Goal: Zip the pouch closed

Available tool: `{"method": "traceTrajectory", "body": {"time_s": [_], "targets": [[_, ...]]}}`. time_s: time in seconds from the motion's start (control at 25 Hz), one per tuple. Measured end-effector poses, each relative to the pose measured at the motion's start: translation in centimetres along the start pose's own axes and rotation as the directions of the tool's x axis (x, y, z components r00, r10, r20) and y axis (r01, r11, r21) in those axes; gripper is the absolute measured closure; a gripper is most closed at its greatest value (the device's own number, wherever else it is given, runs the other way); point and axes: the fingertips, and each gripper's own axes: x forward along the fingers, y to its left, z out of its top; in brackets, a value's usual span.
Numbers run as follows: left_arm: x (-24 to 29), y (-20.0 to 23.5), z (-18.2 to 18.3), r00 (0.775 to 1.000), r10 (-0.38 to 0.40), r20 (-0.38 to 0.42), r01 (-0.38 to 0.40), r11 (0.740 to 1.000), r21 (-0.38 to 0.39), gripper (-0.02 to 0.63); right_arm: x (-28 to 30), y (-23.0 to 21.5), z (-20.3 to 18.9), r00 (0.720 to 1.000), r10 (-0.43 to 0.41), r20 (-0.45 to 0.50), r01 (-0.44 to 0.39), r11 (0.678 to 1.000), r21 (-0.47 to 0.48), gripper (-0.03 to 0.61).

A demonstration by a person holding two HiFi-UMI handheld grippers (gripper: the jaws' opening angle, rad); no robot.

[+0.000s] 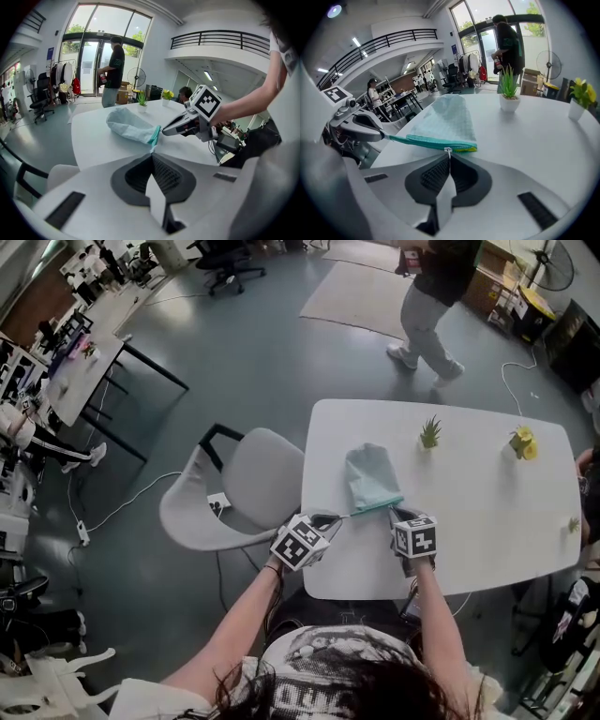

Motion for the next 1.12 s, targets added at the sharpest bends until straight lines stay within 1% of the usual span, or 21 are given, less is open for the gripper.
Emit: {"method": "traceTrajectory", "body": {"time_s": [0.08, 0.24, 0.4, 0.48, 0.6, 0.72, 0.84, 0.88, 0.92, 0.96, 1.04, 1.12], "targets": [[-0.2, 0.3, -0.7, 1.000, 0.009, -0.020, -0.009, 1.000, -0.010, 0.603, -0.1, -0.6, -0.1, 1.000, -0.014, -0.004, 0.014, 1.000, 0.000, 0.579], [-0.9, 1.3, -0.9, 0.999, 0.033, -0.013, -0.034, 0.999, -0.026, 0.603, -0.5, -1.8, 0.1, 1.000, -0.031, -0.005, 0.031, 0.999, 0.019, 0.577], [-1.0, 1.7, -1.4, 0.998, 0.064, -0.022, -0.064, 0.997, -0.033, 0.603, -0.3, -1.3, 0.2, 1.000, -0.029, -0.006, 0.029, 1.000, 0.008, 0.577], [-0.9, 1.8, -1.8, 0.996, 0.080, -0.044, -0.082, 0.996, -0.036, 0.603, -0.2, -0.9, 0.1, 0.999, -0.036, -0.008, 0.036, 0.999, 0.019, 0.580], [-0.6, 1.7, -2.3, 0.992, 0.104, -0.070, -0.105, 0.994, -0.013, 0.601, -0.2, -0.4, -0.2, 0.999, -0.030, -0.024, 0.031, 0.999, 0.038, 0.577], [-0.3, 1.1, -3.2, 0.992, 0.101, -0.073, -0.102, 0.995, -0.009, 0.601, -0.3, 0.3, -0.5, 1.000, -0.007, -0.024, 0.008, 0.999, 0.036, 0.554], [-0.1, 0.1, -3.4, 0.995, 0.082, -0.049, -0.084, 0.995, -0.055, 0.594, -0.6, 1.0, -0.6, 1.000, 0.013, -0.009, -0.012, 0.999, 0.031, 0.523], [-0.1, -0.1, -3.4, 0.996, 0.075, -0.040, -0.077, 0.995, -0.067, 0.562, -0.7, 1.3, -0.6, 1.000, 0.018, -0.004, -0.018, 0.999, 0.032, 0.507], [-0.1, -0.4, -3.4, 0.997, 0.066, -0.033, -0.068, 0.995, -0.074, 0.475, -0.9, 1.6, -0.6, 1.000, 0.024, 0.002, -0.024, 0.999, 0.035, 0.490], [-0.2, -0.7, -3.4, 0.998, 0.059, -0.026, -0.061, 0.995, -0.078, 0.440, -1.2, 1.9, -0.4, 0.999, 0.031, 0.013, -0.031, 0.999, 0.037, 0.481], [-0.7, -1.0, -3.0, 0.998, 0.059, -0.004, -0.059, 0.995, -0.082, 0.456, -1.9, 2.8, 0.1, 0.998, 0.048, 0.050, -0.050, 0.998, 0.041, 0.479], [-1.5, -1.0, -2.2, 0.997, 0.070, 0.036, -0.066, 0.993, -0.095, 0.466, -2.9, 3.9, 0.8, 0.993, 0.068, 0.098, -0.073, 0.996, 0.047, 0.479]]}}
